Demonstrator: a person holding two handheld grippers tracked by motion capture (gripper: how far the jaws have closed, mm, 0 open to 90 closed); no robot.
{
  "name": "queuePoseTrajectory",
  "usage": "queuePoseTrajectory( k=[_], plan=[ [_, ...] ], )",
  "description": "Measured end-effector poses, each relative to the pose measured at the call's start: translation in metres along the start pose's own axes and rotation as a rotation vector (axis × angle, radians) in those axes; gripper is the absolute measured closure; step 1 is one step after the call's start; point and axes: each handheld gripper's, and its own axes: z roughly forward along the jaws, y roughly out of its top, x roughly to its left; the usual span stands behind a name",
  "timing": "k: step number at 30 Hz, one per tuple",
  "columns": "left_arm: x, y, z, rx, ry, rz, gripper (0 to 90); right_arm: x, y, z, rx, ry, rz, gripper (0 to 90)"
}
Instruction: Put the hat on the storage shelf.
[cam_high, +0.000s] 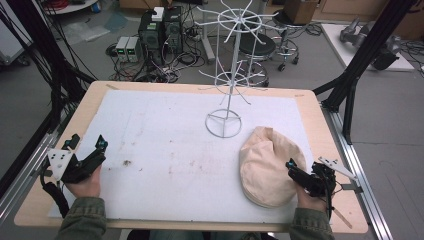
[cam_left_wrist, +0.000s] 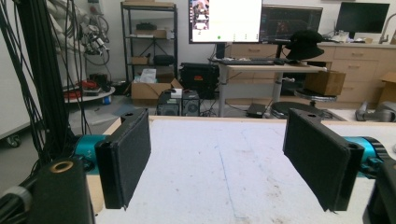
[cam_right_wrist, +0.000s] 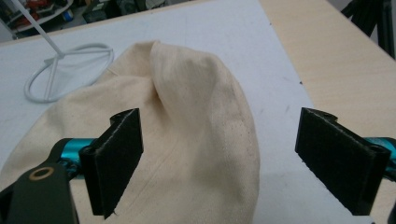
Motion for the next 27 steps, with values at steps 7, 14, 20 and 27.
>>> queuePoseTrajectory(
  k=[7, 14, 20, 27],
  plan=[
    [0.000, 0.000, 0.000, 0.004, -0.003, 0.003, 23.7, -0.001, -0.001, 0.006, 0.059, -0.001, 0.006, 14.4],
    [0.000, 0.000, 0.001, 0.005, -0.005, 0.001, 23.7, 0.000, -0.004, 0.012, 0.104, -0.002, -0.005, 14.3],
    [0.000, 0.000, 0.001, 0.006, -0.005, -0.002, 23.7, 0.002, -0.005, 0.015, 0.136, -0.004, -0.013, 14.3],
    [0.000, 0.000, 0.001, 0.005, -0.005, -0.006, 23.7, 0.001, -0.006, 0.017, 0.165, -0.014, -0.011, 14.3]
  ],
)
